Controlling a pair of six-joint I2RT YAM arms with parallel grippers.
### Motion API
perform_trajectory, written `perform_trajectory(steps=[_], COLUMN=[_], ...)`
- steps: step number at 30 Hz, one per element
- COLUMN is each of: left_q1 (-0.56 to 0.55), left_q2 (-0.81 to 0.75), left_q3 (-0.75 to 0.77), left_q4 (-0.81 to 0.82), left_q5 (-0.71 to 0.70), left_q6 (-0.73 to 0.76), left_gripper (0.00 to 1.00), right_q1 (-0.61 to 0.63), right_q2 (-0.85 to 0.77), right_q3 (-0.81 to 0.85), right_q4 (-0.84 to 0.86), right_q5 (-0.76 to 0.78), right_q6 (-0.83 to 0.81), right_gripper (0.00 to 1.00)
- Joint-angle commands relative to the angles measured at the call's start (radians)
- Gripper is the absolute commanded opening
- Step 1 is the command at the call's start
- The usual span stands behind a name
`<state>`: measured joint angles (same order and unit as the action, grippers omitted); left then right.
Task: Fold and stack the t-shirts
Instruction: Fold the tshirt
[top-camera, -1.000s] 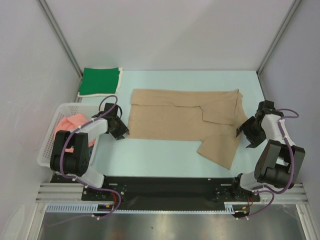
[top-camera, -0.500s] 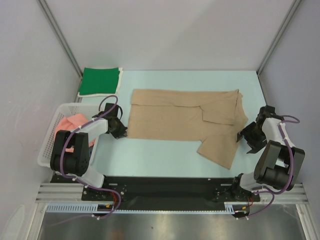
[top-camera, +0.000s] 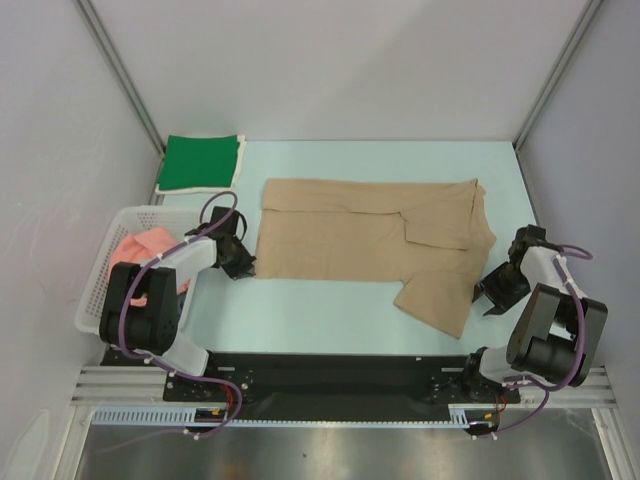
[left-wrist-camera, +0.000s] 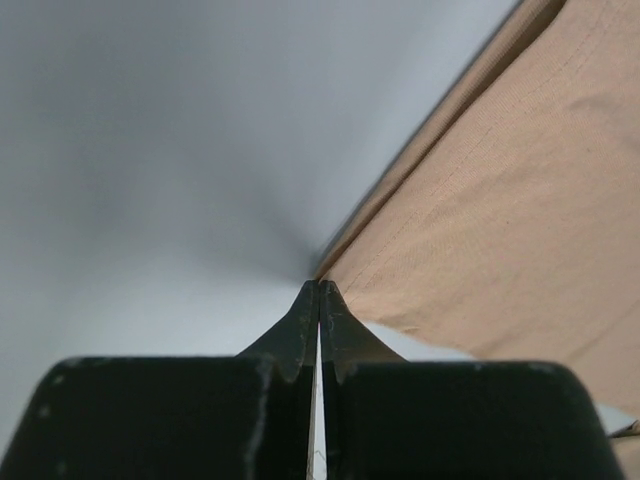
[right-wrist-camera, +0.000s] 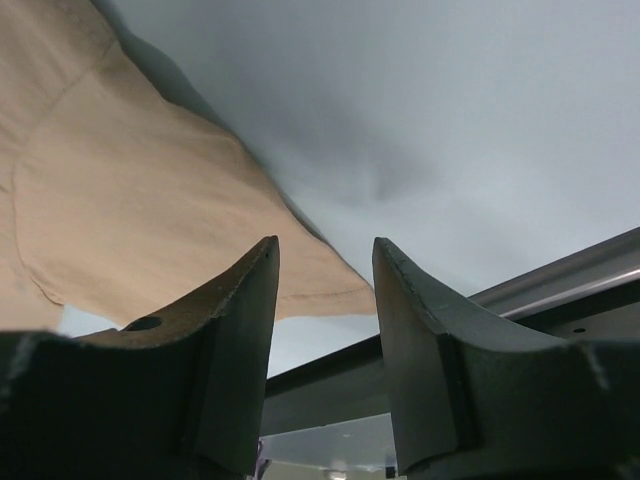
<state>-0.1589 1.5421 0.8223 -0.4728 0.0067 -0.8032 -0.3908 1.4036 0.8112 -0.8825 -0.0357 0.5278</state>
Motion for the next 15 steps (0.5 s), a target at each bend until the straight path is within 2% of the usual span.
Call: perform_trajectory(steps=[1,9,15], left_q1=[-0.01,-0.011,-0.013], left_q2=[-0.036,-0.043,-0.05], left_q3=[0.028,0.038,0.031], left_q4=[-0.018,-0.024,0.0], left_q5=[0.012,0.012,0.013], left_q6=[0.029,0.032,0.035], left_gripper=[0.0,0.0,0.0], right_q1=[0.024,0.127,0.153], right_q2=[-0.075,0.023,0.086], right_q3=[-0.032,-0.03,-0.015], right_q4=[0.043,0.071,0.086], right_q5=[-0.003,0.005,0.068], right_q6=[-0.006,0.049,0.058], right_gripper=[0.48,0.53,0.48])
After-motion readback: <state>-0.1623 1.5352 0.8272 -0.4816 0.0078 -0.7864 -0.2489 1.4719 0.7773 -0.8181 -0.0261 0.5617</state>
